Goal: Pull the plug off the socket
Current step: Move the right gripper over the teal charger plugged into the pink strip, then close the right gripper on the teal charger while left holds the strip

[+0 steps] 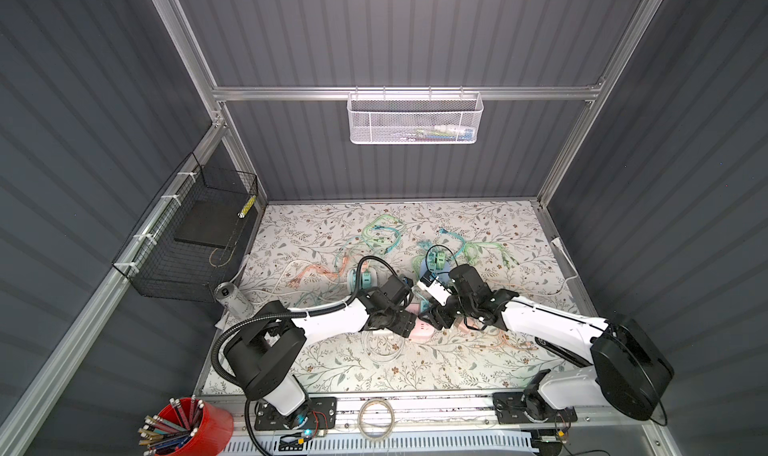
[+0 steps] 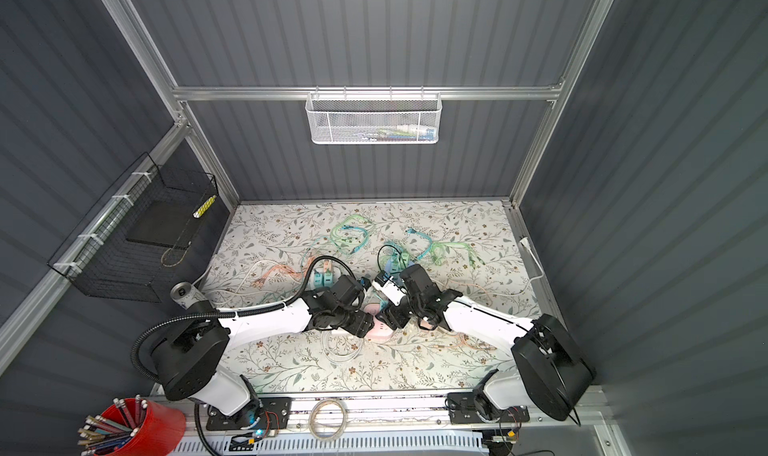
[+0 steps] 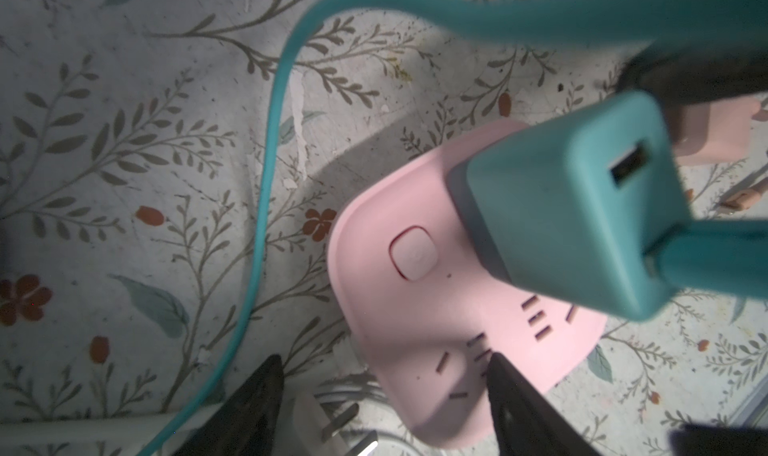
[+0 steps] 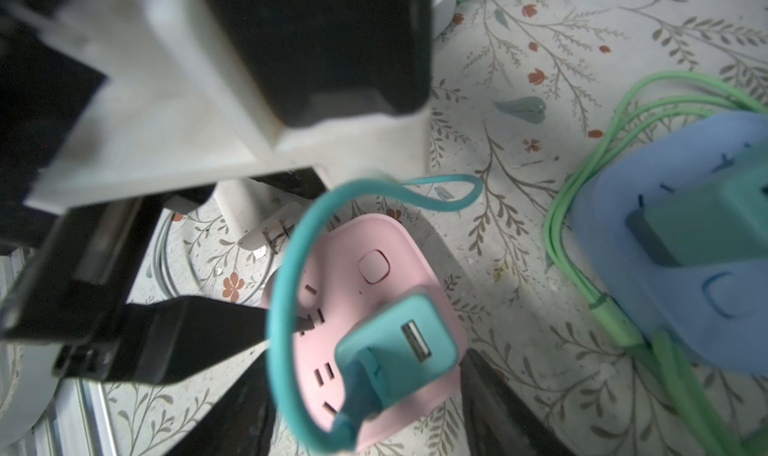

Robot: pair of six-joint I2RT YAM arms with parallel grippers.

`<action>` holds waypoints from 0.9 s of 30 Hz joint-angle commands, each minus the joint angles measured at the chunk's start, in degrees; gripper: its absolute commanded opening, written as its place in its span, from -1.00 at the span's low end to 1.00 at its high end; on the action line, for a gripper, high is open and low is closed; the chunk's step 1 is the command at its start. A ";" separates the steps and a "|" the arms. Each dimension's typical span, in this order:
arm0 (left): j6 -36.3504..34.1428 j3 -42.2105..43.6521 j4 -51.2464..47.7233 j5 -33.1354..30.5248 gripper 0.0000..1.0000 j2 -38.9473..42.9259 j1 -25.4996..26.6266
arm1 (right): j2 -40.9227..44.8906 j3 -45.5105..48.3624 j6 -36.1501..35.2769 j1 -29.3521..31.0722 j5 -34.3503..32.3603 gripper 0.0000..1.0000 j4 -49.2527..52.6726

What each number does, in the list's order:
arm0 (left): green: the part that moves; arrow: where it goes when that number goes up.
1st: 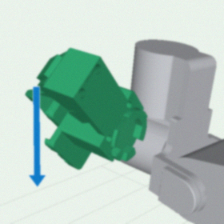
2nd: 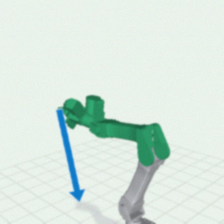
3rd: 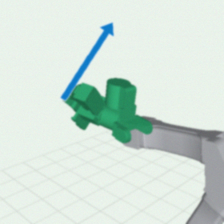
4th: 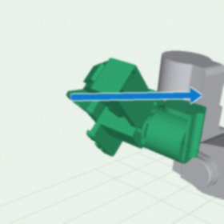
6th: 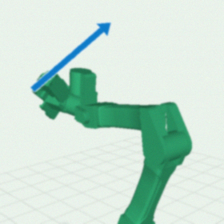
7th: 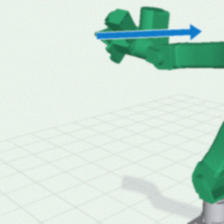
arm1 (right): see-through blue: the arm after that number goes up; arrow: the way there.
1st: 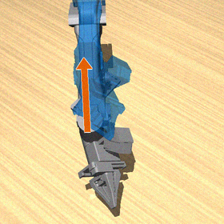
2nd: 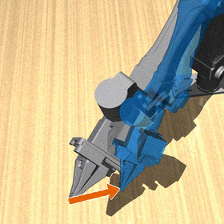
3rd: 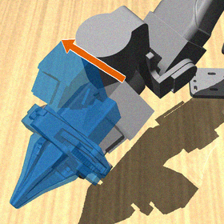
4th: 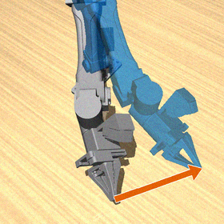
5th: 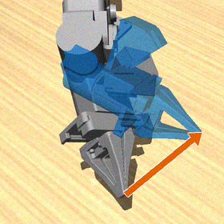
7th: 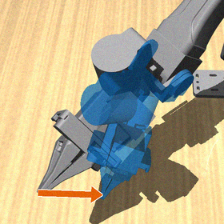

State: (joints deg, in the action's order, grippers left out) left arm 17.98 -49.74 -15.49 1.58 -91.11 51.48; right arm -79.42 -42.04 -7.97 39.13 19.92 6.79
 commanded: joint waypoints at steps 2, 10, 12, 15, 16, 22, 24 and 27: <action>-0.89 0.72 -1.86 1.14 0.55 0.30 -0.41 | -1.64 -5.85 -8.47 -0.20 0.93 0.38 9.59; -0.12 1.24 -0.39 1.76 0.56 0.12 -0.52 | -3.31 -5.92 -12.99 -0.27 -0.06 0.36 11.93; -0.22 1.26 -0.49 1.68 0.56 0.12 -0.54 | -4.10 -6.45 -13.49 -0.20 -2.33 0.36 12.02; -0.22 1.25 -0.59 1.58 0.56 0.30 -0.58 | -4.93 -6.56 -15.30 -0.10 -3.84 0.35 12.01; -0.18 1.29 -0.52 1.58 0.56 0.32 -0.51 | -5.25 -6.56 -16.22 -0.11 -4.66 0.35 12.10; 0.04 1.18 -0.27 1.75 0.56 -0.12 -0.59 | -7.43 -8.06 -20.32 -0.07 -5.07 0.33 12.11; 0.15 1.21 -0.23 1.84 0.56 -0.12 -0.65 | -8.07 -8.01 -20.98 0.01 -5.30 0.30 11.16; 0.05 1.53 -0.04 2.10 0.56 0.14 -0.64 | -8.13 -7.94 -21.95 -0.07 -4.58 0.28 9.42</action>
State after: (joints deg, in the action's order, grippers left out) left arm 18.09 -49.41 -15.05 2.46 -91.11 51.16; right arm -87.18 -48.90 -27.51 39.05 15.03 17.50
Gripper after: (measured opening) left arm 0.777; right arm 0.642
